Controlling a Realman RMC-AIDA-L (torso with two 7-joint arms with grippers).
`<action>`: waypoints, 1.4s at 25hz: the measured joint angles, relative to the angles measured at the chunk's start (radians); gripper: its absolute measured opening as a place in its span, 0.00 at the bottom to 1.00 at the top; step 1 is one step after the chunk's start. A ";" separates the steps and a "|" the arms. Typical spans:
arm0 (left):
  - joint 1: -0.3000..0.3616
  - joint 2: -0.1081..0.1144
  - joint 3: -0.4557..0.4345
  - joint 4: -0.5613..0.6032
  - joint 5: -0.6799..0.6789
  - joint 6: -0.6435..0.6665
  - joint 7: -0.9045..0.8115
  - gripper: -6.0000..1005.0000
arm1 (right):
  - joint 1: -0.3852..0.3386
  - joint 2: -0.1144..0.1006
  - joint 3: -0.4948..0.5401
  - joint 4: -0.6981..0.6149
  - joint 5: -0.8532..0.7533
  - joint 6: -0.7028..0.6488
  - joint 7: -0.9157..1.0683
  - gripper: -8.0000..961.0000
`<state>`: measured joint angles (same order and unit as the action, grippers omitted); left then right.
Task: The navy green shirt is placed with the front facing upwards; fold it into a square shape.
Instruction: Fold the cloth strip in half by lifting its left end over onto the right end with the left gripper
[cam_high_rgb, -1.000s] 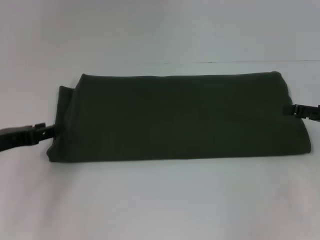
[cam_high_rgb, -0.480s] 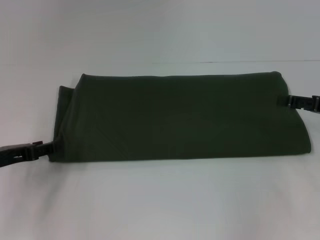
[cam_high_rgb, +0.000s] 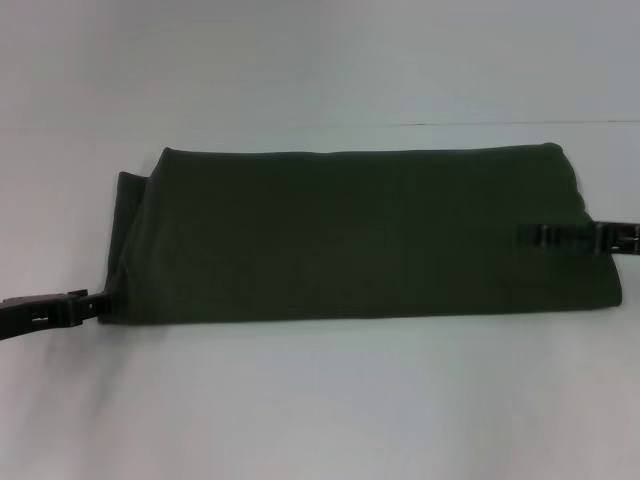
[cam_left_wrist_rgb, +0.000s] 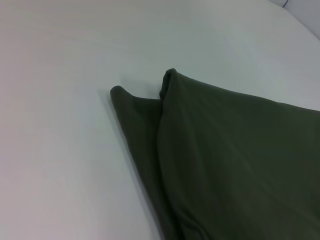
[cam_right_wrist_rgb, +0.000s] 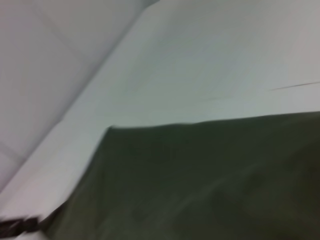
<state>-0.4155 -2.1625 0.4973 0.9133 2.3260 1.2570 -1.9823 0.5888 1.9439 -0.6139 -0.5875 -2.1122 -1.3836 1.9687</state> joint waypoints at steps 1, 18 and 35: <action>-0.001 0.000 0.001 -0.001 0.002 0.000 0.000 0.65 | 0.004 0.002 -0.002 0.003 0.001 -0.027 -0.023 0.72; -0.014 0.001 0.039 -0.008 0.007 -0.006 -0.003 0.64 | 0.018 0.023 -0.016 -0.005 0.005 -0.132 -0.095 0.70; -0.015 0.001 0.041 0.003 0.056 -0.037 -0.015 0.08 | 0.019 0.027 -0.007 -0.006 0.008 -0.118 -0.096 0.78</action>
<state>-0.4302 -2.1613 0.5385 0.9158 2.3825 1.2197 -1.9971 0.6075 1.9710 -0.6211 -0.5937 -2.1043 -1.5020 1.8727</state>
